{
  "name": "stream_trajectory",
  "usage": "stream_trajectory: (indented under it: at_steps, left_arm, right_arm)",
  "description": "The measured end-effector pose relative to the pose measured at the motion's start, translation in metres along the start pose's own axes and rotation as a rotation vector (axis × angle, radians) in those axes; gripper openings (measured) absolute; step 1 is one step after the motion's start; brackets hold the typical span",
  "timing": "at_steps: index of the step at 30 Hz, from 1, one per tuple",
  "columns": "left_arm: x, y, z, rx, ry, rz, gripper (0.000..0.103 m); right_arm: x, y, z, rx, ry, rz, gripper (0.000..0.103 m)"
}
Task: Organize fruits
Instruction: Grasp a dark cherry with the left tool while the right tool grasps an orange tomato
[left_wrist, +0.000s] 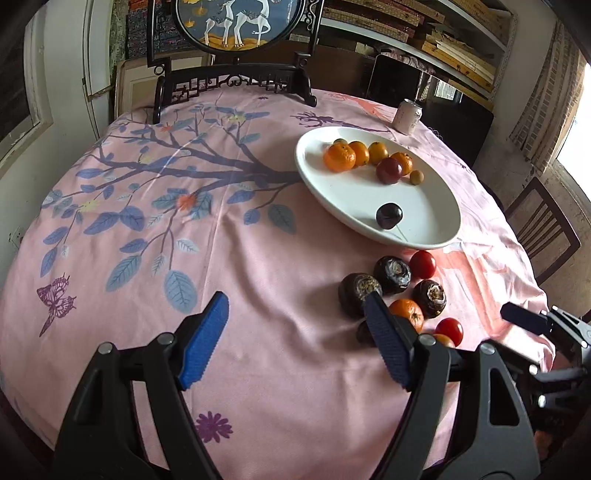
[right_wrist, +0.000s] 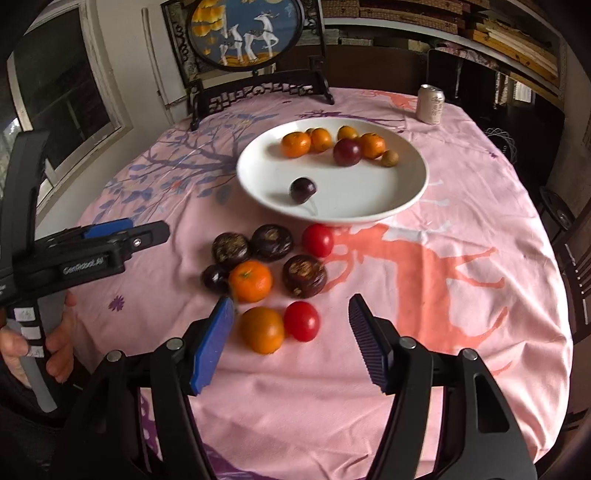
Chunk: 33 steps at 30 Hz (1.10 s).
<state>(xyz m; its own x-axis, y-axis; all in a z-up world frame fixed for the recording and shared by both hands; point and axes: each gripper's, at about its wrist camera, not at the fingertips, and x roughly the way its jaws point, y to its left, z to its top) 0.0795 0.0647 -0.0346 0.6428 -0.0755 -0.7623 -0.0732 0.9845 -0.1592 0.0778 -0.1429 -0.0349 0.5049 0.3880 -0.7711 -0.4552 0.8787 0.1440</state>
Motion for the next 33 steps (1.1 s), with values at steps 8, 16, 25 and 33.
stream_trajectory:
  at_steps: [8, 16, 25, 33]
  left_arm:
    - [-0.004, 0.01, -0.019, -0.001, 0.021, -0.008, 0.078]
    - [0.007, -0.016, -0.03, 0.104, 0.068, -0.047, 0.078]
    - [0.049, -0.054, -0.032, 0.204, 0.145, -0.019, 0.05]
    - [0.061, -0.067, -0.021, 0.234, 0.124, -0.036, 0.041]
  right_arm:
    - [0.034, 0.023, -0.014, -0.027, 0.088, 0.027, 0.048]
    - [0.043, 0.028, -0.011, -0.065, 0.071, -0.043, 0.037]
    - [-0.007, -0.023, -0.032, 0.079, 0.002, -0.062, 0.037]
    - [-0.005, -0.046, -0.041, 0.15, 0.004, -0.018, 0.037]
